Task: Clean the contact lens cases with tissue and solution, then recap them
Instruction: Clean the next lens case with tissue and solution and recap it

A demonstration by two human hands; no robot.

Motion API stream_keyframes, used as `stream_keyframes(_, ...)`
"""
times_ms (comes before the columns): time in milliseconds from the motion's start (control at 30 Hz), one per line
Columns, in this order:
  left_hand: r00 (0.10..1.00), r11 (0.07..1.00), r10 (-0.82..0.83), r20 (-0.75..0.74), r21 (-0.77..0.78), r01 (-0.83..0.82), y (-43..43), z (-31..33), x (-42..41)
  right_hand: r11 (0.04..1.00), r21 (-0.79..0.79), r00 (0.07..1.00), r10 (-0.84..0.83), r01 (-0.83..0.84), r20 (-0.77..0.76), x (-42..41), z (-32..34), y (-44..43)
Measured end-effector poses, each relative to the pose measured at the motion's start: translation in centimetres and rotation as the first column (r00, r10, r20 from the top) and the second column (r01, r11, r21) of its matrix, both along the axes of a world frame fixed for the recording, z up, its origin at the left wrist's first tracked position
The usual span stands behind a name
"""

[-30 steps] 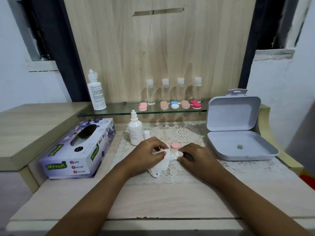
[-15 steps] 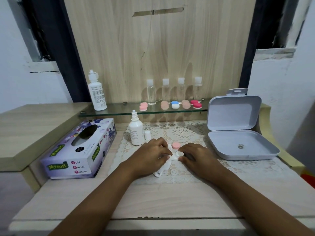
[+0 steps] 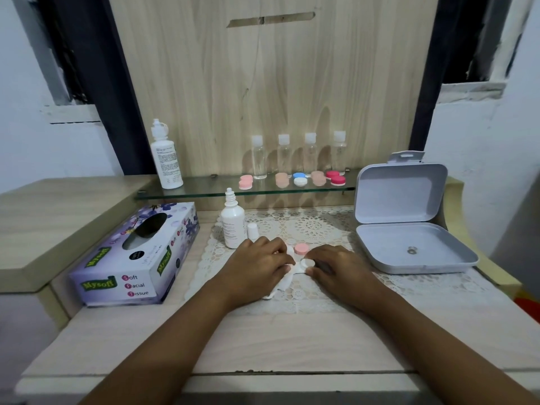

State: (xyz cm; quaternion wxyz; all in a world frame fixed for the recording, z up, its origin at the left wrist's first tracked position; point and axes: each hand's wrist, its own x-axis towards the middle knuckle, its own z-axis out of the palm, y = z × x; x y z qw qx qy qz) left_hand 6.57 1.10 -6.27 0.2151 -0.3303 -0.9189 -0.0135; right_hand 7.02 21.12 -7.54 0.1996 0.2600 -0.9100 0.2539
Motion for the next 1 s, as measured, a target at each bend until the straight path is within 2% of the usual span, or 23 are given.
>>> stream_keyframes(100,0.991,0.996,0.005,-0.135,-0.092,-0.018,0.1,0.0,0.0,1.0,0.0,1.0,0.002,-0.002,-0.001,0.0,0.1,-0.1)
stream_keyframes(167,0.987,0.993,-0.019,-0.159,-0.121,0.0,0.4,0.1,0.1,1.0,0.005,1.0,0.005,-0.005,-0.006,0.0,0.1,-0.1)
stream_keyframes(300,0.99,0.995,-0.02,-0.136,-0.103,0.005,0.8,0.0,0.0,1.0,0.019,1.0,0.008,-0.008,-0.018,0.1,0.2,0.0)
stream_keyframes(467,0.997,1.0,-0.015,0.071,-0.008,0.016,0.7,-0.2,-0.3,1.0,0.023,1.0,0.011,-0.011,-0.011,0.1,0.3,0.0)
stream_keyframes(533,0.998,0.999,-0.029,0.049,0.024,0.028,0.6,-0.4,-0.2,0.999,0.032,1.0,0.016,-0.016,-0.007,0.1,0.3,0.0)
stream_keyframes(633,0.995,0.999,0.003,-0.097,-0.044,-0.007,0.3,-0.5,0.0,0.999,0.035,1.0,0.021,-0.02,-0.003,0.1,0.3,0.0)
stream_keyframes(767,0.988,0.99,-0.013,-0.153,-0.138,-0.008,0.4,0.0,0.4,0.999,0.031,1.0,0.016,-0.016,0.005,0.1,0.4,0.0)
stream_keyframes(900,0.987,0.985,0.008,-0.16,-0.17,-0.035,0.8,0.2,0.4,0.999,0.044,1.0,0.014,-0.014,-0.002,0.0,0.3,0.1)
stream_keyframes(1000,0.996,0.992,0.008,-0.088,-0.123,-0.019,1.0,0.1,0.5,0.998,0.053,1.0,0.02,-0.019,-0.013,0.0,0.2,0.1)
